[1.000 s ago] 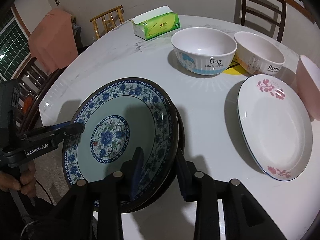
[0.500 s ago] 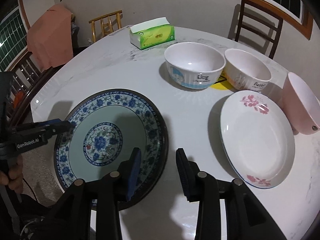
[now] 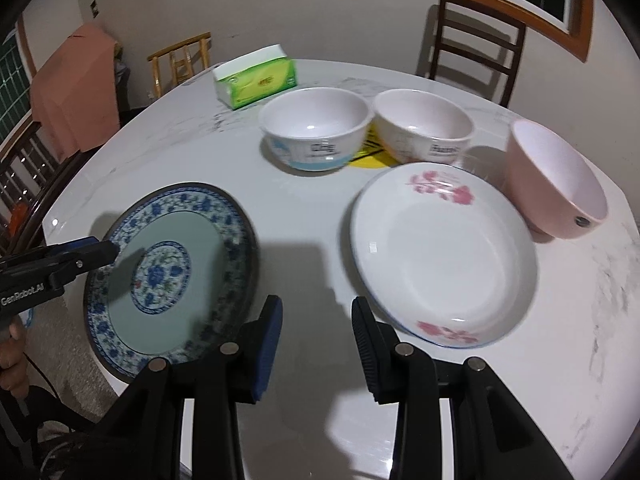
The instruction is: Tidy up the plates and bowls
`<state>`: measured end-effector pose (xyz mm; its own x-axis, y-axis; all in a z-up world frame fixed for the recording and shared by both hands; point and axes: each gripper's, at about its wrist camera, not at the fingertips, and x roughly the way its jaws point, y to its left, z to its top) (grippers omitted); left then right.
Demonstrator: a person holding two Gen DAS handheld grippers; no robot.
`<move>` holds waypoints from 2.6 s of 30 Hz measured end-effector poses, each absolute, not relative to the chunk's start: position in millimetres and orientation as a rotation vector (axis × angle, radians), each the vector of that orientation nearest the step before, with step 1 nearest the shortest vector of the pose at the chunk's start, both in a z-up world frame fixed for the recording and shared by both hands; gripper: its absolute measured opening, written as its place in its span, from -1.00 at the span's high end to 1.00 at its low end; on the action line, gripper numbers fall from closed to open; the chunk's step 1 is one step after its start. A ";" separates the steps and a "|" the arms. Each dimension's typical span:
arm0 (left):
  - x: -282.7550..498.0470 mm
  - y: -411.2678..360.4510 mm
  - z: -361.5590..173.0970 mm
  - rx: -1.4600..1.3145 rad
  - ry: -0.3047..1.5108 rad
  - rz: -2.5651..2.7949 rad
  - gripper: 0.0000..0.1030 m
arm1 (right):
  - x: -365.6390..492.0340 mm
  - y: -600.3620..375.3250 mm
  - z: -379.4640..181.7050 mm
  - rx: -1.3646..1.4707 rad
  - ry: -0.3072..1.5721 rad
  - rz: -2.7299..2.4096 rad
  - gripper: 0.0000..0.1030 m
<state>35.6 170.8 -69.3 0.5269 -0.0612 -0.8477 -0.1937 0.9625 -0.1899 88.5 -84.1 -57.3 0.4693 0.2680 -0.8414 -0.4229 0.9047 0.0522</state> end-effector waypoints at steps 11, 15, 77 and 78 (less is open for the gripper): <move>49.6 110.6 -62.5 -0.236 1.021 -0.025 0.31 | 87.5 -130.6 -53.1 -0.140 0.988 0.348 0.29; 54.9 90.2 -59.9 -0.217 1.021 -0.055 0.31 | 88.1 -145.4 -51.5 -0.126 0.982 0.328 0.29; 183.2 1.5 -118.9 -0.269 1.107 -0.170 0.53 | 201.9 -241.5 -104.8 0.103 1.031 0.376 0.63; 183.5 1.4 -119.9 -0.268 1.109 -0.170 0.54 | 202.0 -240.9 -105.0 0.099 1.030 0.378 0.63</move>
